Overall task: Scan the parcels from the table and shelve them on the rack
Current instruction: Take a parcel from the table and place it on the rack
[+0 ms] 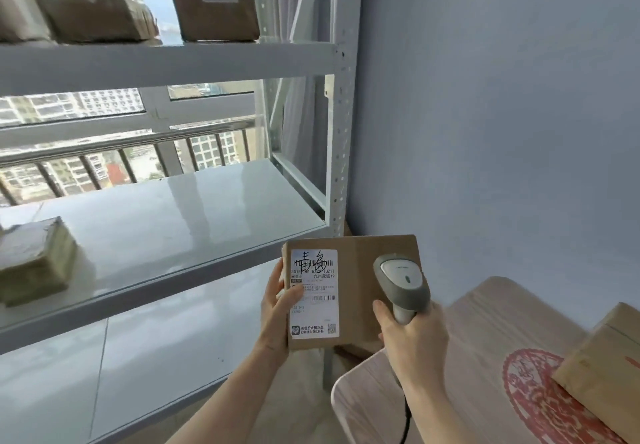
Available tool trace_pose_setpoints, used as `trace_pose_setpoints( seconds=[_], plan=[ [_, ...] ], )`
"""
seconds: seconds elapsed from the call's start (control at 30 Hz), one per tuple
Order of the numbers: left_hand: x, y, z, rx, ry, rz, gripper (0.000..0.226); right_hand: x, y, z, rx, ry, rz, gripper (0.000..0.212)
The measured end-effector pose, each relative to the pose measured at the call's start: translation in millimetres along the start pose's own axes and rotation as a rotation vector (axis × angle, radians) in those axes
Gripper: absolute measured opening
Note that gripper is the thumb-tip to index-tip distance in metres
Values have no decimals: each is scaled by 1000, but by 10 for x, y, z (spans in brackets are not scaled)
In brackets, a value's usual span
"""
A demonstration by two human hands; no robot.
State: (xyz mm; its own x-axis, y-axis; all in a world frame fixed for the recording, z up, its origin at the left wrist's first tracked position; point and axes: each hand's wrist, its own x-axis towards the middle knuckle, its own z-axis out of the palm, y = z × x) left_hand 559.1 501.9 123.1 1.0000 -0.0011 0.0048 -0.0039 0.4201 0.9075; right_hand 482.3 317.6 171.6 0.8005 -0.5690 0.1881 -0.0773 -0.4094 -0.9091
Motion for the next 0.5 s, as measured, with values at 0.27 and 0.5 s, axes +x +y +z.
trace_pose_setpoints(
  seconds=[0.27, 0.5],
  plan=[
    [73, 623, -812, -24, 143, 101, 86, 48, -269, 665, 7, -84, -105, 40],
    [275, 1231, -1538, -9, 181, 147, 82, 15, -857, 1381, 128, -239, -70, 22]
  ],
)
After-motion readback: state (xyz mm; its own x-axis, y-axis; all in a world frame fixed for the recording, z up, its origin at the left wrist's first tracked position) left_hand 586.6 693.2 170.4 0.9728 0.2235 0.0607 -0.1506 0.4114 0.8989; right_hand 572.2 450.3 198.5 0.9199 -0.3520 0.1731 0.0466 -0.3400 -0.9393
